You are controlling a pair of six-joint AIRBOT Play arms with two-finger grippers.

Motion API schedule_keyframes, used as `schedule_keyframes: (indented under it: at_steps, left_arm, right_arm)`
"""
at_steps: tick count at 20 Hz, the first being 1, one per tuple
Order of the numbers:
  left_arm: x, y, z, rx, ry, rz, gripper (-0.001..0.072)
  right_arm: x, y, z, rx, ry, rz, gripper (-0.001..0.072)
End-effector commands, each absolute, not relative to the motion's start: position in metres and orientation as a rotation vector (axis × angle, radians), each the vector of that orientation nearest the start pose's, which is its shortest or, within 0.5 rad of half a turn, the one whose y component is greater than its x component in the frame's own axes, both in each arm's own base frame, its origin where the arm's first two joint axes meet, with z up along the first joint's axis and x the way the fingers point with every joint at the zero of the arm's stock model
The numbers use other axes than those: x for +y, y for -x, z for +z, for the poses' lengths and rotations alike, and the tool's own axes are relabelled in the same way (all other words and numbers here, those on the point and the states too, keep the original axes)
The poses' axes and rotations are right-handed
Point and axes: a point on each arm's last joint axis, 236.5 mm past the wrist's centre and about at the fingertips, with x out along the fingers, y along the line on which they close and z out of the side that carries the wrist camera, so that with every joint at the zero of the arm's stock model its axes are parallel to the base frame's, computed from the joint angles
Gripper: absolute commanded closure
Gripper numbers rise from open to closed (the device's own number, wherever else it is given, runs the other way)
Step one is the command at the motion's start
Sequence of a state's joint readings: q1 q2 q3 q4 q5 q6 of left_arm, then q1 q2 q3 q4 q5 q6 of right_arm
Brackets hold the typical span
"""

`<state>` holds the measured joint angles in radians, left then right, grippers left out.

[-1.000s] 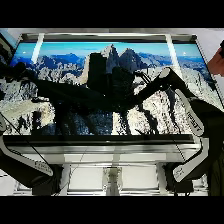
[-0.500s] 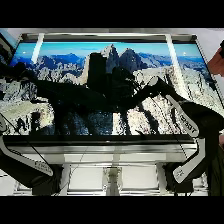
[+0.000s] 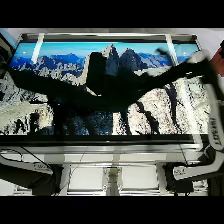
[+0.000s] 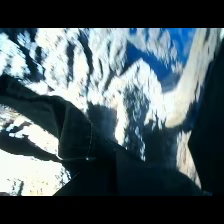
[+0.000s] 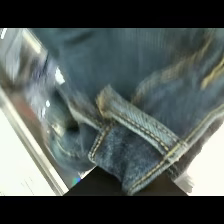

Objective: Fold the clothes and pants, and hang the long-sleeved shirts on hangers.

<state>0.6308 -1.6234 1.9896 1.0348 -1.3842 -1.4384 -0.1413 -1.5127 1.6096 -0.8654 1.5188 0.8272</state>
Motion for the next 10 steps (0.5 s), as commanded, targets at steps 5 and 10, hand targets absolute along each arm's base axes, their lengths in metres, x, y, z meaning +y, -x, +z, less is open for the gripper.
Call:
schedule_keyframes:
  at_steps: [5,10]
  left_arm:
    - [0.231,-0.415,0.227,0.788,0.430,0.293,0.0674]
    - [0.252,-0.379,0.217,0.886,0.388,0.400,0.0673]
  right_arm:
    - [-0.032,-0.405,0.223,0.789,-0.168,0.501,0.0701]
    - [-0.114,-0.394,0.222,0.777,-0.298,0.247,0.0701]
